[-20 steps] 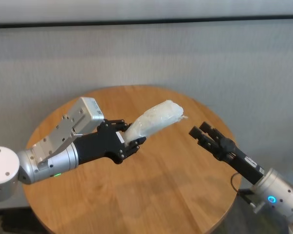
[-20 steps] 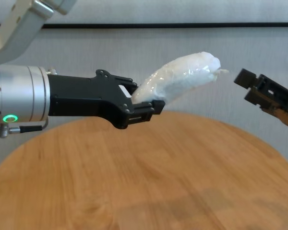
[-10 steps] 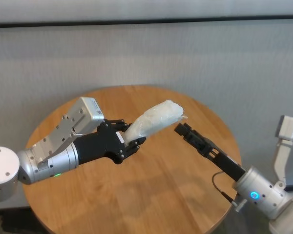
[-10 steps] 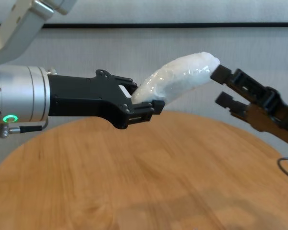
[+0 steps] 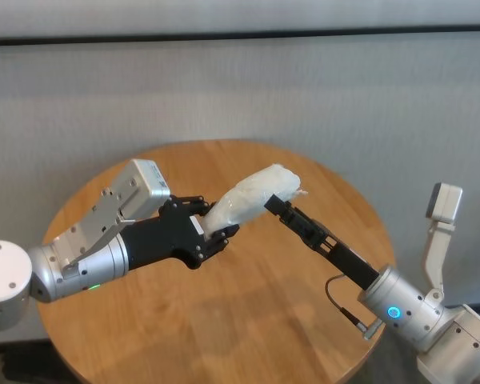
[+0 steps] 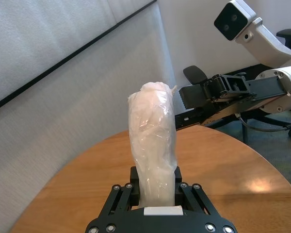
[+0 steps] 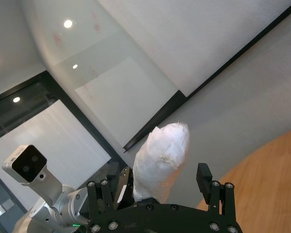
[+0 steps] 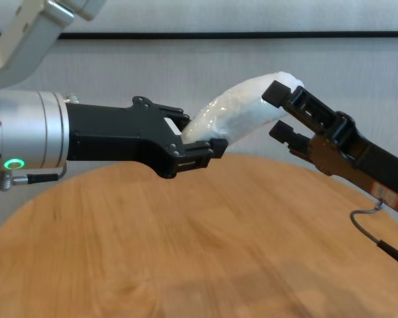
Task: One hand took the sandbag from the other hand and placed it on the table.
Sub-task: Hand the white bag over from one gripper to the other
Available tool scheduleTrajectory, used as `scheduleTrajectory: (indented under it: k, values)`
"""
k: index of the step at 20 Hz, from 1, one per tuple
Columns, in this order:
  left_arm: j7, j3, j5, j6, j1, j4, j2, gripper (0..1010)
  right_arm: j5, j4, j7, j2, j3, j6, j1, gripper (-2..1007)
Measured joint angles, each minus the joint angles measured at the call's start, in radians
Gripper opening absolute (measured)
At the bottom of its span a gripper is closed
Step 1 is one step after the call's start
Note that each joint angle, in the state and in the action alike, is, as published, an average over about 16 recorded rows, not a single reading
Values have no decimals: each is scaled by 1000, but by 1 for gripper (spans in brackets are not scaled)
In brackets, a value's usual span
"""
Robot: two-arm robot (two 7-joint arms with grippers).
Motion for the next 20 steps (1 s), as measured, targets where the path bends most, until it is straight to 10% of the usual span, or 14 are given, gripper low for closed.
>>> scheduleTrajectory:
  k: [20]
  values:
    - [0, 0, 0, 0, 0, 0, 0, 395, 40, 62, -13, -35, -55, -4, 72, 1002]
